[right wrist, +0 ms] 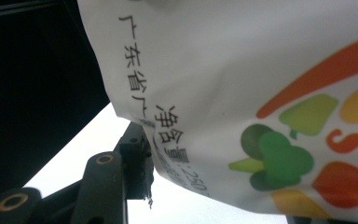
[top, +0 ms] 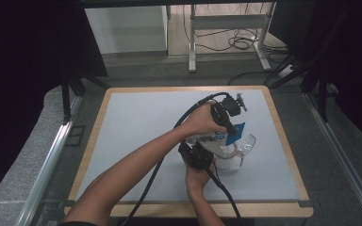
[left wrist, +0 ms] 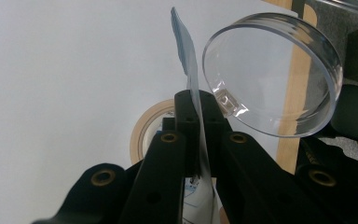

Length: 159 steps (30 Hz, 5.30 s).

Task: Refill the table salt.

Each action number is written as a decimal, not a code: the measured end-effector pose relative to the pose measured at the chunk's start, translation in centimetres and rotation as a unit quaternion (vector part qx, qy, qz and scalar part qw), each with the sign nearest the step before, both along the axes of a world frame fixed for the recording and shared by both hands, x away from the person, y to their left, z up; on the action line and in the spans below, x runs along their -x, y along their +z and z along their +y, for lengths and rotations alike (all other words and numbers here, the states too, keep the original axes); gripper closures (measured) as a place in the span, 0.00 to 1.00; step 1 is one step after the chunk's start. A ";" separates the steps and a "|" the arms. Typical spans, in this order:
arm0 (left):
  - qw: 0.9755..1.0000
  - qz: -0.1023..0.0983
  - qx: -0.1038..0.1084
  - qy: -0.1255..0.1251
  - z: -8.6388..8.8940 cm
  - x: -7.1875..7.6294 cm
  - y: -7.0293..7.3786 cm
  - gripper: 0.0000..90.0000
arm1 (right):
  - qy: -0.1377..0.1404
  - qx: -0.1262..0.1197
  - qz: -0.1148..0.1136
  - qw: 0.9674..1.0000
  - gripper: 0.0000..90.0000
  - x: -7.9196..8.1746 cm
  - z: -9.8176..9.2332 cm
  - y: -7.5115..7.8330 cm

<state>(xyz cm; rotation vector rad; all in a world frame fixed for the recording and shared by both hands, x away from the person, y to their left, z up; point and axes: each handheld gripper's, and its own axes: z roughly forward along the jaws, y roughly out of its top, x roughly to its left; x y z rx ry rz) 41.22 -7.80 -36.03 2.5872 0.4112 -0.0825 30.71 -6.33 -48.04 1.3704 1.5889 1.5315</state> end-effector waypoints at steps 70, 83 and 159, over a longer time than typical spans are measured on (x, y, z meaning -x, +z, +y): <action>1.000 -0.002 -0.002 0.001 0.0 0.1 -0.3 1.00 | -0.001 0.019 -0.011 1.000 0.57 0.1 0.0 0.0; 1.000 -0.003 -0.004 0.001 0.2 0.1 0.0 1.00 | 0.000 0.013 -0.009 1.000 0.57 0.2 0.3 0.3; 1.000 -0.006 -0.024 -0.008 -0.5 0.2 -0.4 1.00 | -0.017 -0.013 -0.015 1.000 0.58 0.2 0.2 0.1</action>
